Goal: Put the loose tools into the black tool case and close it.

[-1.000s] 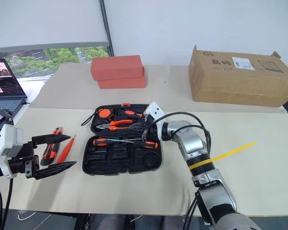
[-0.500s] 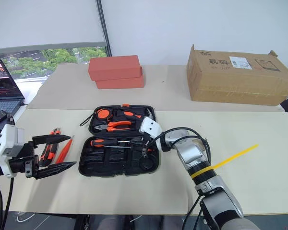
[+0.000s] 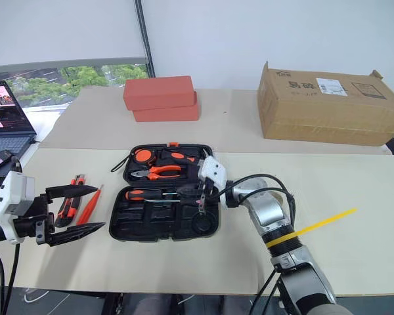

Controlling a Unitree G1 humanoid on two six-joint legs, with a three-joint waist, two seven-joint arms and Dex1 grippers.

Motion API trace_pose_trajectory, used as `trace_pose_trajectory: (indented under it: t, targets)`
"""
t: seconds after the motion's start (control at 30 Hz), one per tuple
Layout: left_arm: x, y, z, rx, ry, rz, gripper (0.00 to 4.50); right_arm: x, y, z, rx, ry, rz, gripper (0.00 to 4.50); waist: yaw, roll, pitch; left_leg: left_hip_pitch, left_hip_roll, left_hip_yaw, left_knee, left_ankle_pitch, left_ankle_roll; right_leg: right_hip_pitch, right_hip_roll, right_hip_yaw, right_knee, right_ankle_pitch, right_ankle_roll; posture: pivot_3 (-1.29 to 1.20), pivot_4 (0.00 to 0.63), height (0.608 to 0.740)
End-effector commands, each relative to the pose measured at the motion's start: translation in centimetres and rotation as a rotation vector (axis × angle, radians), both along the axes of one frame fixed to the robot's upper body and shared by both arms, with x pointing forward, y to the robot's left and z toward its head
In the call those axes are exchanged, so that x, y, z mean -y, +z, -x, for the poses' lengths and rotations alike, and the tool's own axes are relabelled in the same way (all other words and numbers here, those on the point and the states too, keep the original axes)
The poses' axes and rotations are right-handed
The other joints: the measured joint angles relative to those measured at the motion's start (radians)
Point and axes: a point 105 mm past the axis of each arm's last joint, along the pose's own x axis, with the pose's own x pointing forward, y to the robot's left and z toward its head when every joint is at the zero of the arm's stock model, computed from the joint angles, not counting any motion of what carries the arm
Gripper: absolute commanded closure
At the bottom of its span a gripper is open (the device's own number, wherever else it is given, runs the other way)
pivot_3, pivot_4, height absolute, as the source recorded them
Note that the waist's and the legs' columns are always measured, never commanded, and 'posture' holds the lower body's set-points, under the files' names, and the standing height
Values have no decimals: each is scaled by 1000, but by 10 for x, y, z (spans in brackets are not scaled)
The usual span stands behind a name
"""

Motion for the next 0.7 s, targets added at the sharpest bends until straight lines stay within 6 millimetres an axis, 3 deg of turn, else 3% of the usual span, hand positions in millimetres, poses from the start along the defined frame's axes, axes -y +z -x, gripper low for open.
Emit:
trace_pose_trajectory:
  t: [0.03, 0.2, 0.27, 0.4, 0.57, 0.6, 0.7]
  targets:
    - [0, 4, 0, 28, -8, -15, 0, 7, -19, 1, 3, 1, 140, 4455, -2, 0, 0, 1, 0, 0, 0, 0, 0, 1, 0, 0, 0, 0, 0, 0, 150, 711]
    - [-6, 0, -2, 20, 36, -8, 0, 9, -22, -1, -4, -33, 176, 4455, 3, 0, 0, 5, 0, 0, 0, -2, 1, 4, -1, 1, 0, 0, 0, 0, 150, 711]
    - [-12, -6, -5, 14, 90, 9, 0, 4, -14, -1, 34, -24, 132, 4455, 3, 0, 0, 6, 0, 0, 0, -4, 5, 4, -1, 1, 0, -2, 3, 0, 150, 711]
    - [-33, -13, -22, 57, 328, 84, 0, -8, 29, 0, 71, -5, -126, 4455, 2, 0, 0, 6, 1, 0, -1, -4, 6, 4, -2, 2, 0, -2, 3, 0, 150, 711]
    - [-54, -19, -34, 118, 603, 137, 0, 2, 66, 16, 7, 107, -276, 4455, 3, -1, 1, 3, 1, 0, -1, -3, 4, 2, -2, 1, 0, 1, -1, 0, 150, 711]
    - [-57, -25, -37, 116, 661, 129, 0, 6, 71, 17, 9, 112, -277, 3910, 3, -1, 1, 3, 1, 0, 0, -3, 5, 3, -2, 1, 0, 1, -1, 0, 150, 711]
    - [-48, -42, -36, 68, 700, 104, 0, 16, 84, 19, 23, 130, -278, 3133, 4, -1, 1, 3, 1, 0, 0, -6, 9, 3, -3, 1, -1, 1, -1, 0, 150, 711]
